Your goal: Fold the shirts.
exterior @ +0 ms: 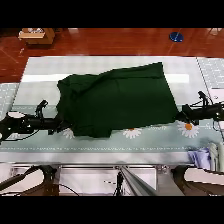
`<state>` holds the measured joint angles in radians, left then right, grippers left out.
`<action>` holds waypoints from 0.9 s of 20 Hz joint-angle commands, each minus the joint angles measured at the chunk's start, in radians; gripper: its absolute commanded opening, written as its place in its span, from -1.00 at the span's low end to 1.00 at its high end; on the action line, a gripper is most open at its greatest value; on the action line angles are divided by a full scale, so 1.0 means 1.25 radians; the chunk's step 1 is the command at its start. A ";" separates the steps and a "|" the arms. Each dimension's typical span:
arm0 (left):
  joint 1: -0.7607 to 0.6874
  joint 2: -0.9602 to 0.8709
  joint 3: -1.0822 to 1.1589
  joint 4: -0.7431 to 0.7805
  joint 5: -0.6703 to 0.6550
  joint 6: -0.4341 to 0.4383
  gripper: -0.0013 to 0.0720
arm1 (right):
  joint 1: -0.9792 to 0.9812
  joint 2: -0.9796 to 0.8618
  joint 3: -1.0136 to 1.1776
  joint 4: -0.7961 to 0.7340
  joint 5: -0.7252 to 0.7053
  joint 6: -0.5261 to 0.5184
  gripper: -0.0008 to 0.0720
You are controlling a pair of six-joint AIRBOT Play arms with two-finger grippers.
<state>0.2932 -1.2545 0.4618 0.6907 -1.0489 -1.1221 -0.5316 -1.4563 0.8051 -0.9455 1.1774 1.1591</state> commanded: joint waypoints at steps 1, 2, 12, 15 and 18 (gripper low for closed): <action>0.001 0.001 0.021 -0.002 -0.021 0.019 -0.92 | 0.044 0.007 0.019 0.062 -0.012 -0.022 -0.90; 0.001 0.005 0.048 -0.002 -0.041 0.024 -0.92 | 0.044 0.024 0.044 0.090 0.017 -0.044 -0.90; 0.000 0.287 0.786 -0.164 -0.125 0.023 -0.92 | 0.044 0.425 0.526 0.259 -0.059 -0.030 -0.90; 0.000 0.324 1.056 -0.153 -0.103 0.022 -0.92 | 0.044 0.521 0.645 0.242 -0.118 0.042 -0.90; 0.000 0.353 1.231 -0.039 -0.083 -0.024 -0.92 | 0.044 0.580 0.738 0.168 -0.130 0.093 -0.90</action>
<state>0.2932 -0.8543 1.7725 0.5385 -1.1797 -1.1027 -0.4767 -0.8139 1.6100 -0.6762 1.0580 1.2026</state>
